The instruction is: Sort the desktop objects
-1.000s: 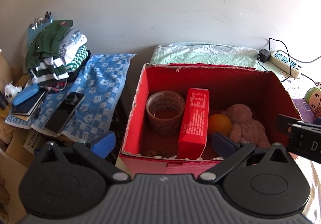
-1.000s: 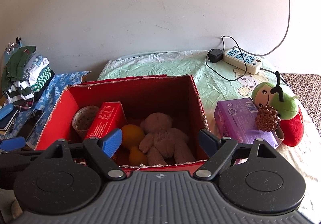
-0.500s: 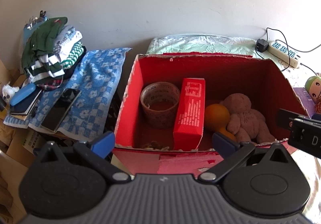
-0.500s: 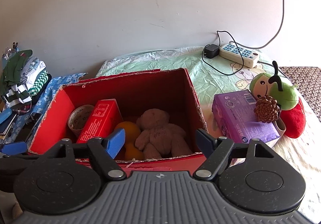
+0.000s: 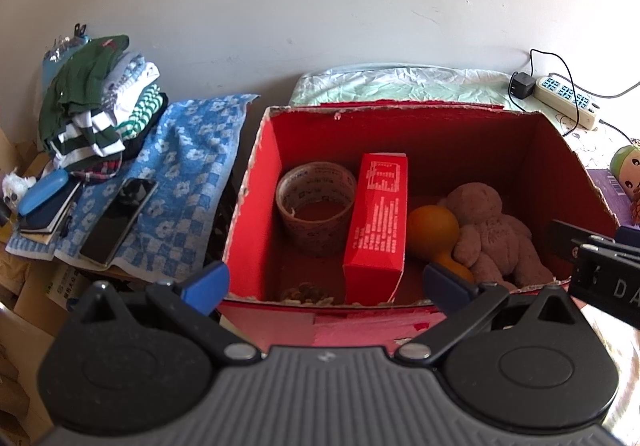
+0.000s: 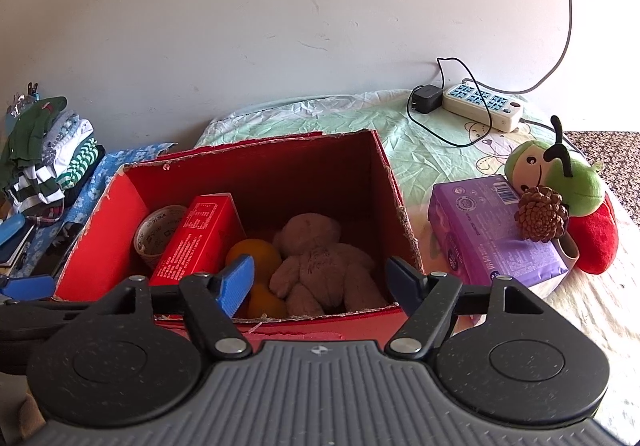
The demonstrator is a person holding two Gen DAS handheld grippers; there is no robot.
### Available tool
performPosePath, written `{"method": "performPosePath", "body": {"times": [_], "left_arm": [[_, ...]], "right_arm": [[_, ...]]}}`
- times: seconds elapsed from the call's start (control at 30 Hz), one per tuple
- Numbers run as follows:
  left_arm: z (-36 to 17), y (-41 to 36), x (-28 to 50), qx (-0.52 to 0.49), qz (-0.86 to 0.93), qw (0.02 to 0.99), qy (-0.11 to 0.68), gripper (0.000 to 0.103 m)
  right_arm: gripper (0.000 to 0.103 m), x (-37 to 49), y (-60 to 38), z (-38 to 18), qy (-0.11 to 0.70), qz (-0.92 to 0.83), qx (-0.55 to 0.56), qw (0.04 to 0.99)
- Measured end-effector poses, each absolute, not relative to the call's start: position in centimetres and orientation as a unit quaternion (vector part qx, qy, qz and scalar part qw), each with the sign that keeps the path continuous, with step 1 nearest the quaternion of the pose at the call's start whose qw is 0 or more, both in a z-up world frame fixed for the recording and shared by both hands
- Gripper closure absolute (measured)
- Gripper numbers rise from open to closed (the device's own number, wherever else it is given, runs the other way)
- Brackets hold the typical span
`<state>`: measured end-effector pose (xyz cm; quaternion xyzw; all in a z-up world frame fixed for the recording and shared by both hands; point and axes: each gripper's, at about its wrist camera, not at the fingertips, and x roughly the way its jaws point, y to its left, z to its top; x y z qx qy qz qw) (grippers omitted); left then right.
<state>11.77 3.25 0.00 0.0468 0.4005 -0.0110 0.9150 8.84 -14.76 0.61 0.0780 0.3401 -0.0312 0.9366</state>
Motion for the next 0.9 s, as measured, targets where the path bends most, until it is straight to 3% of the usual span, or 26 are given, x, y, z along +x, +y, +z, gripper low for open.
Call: {"method": "performPosePath", "body": {"times": [0.9], "left_arm": [[-0.23, 3.35, 12.39, 0.028, -0.001, 0.914, 0.405, 0.000]], "right_arm": [[0.028, 9.52, -14.54, 1.16, 0.326, -0.023, 0.061, 0.943]]}}
